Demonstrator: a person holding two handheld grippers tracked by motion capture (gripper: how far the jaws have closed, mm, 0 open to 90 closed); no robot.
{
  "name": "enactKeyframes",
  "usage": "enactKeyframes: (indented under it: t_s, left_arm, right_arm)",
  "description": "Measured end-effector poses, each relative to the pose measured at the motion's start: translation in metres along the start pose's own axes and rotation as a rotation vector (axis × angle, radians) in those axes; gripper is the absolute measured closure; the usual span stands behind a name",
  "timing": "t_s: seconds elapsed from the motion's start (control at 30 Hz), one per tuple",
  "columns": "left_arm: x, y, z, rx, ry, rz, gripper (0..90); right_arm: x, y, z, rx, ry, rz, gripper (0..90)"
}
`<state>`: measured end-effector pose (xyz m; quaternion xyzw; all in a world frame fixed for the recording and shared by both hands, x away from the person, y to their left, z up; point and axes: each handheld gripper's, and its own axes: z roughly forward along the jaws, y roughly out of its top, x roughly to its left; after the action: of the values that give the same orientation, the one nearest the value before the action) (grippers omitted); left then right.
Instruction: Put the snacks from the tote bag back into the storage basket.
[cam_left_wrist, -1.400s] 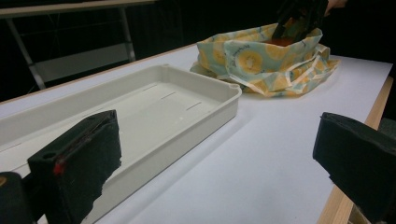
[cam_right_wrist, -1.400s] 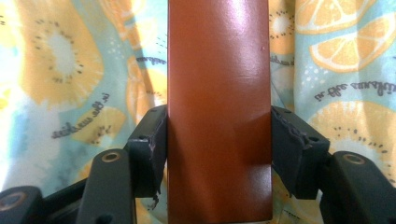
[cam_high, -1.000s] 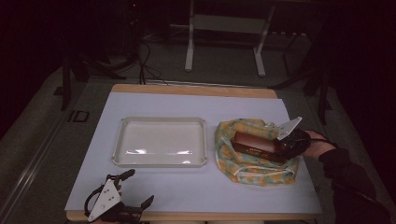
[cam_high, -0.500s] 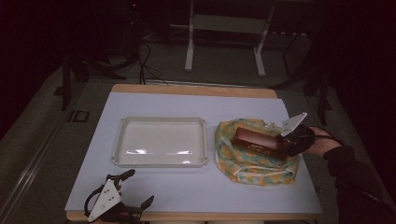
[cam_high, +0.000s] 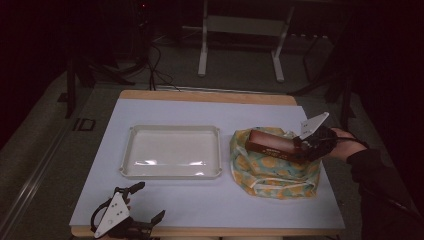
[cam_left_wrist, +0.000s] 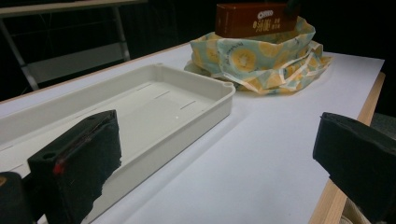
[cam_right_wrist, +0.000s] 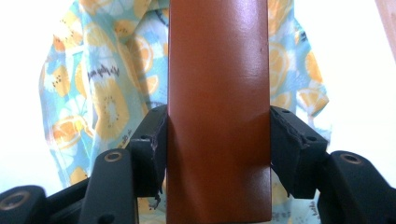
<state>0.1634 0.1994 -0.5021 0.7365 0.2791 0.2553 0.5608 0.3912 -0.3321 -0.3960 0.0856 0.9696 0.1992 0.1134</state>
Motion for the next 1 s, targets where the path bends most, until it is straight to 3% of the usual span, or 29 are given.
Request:
enactKeyframes:
  t_s: [0.47, 0.77, 0.83, 0.87, 1.0]
  left_arm:
    - [0.000, 0.000, 0.000, 0.002, -0.007, 0.002, 1.3]
    - [-0.001, 0.000, -0.001, 0.001, -0.011, 0.005, 1.3]
    - [-0.001, 0.000, -0.001, 0.002, -0.011, 0.006, 1.2]
    - [-0.001, 0.000, -0.001, 0.002, -0.014, 0.005, 1.3]
    - [-0.001, -0.001, -0.001, 0.007, -0.018, 0.002, 1.3]
  right_arm:
    - [-0.005, 0.043, -0.012, -0.013, -0.017, -0.071, 43.1]
    - [-0.003, 0.076, -0.005, -0.011, -0.007, -0.128, 43.1]
    - [-0.003, 0.076, -0.005, -0.011, -0.007, -0.128, 43.1]
    - [-0.002, 0.087, -0.001, -0.010, -0.004, -0.146, 43.1]
    - [0.000, 0.099, 0.002, -0.011, 0.002, -0.166, 43.1]
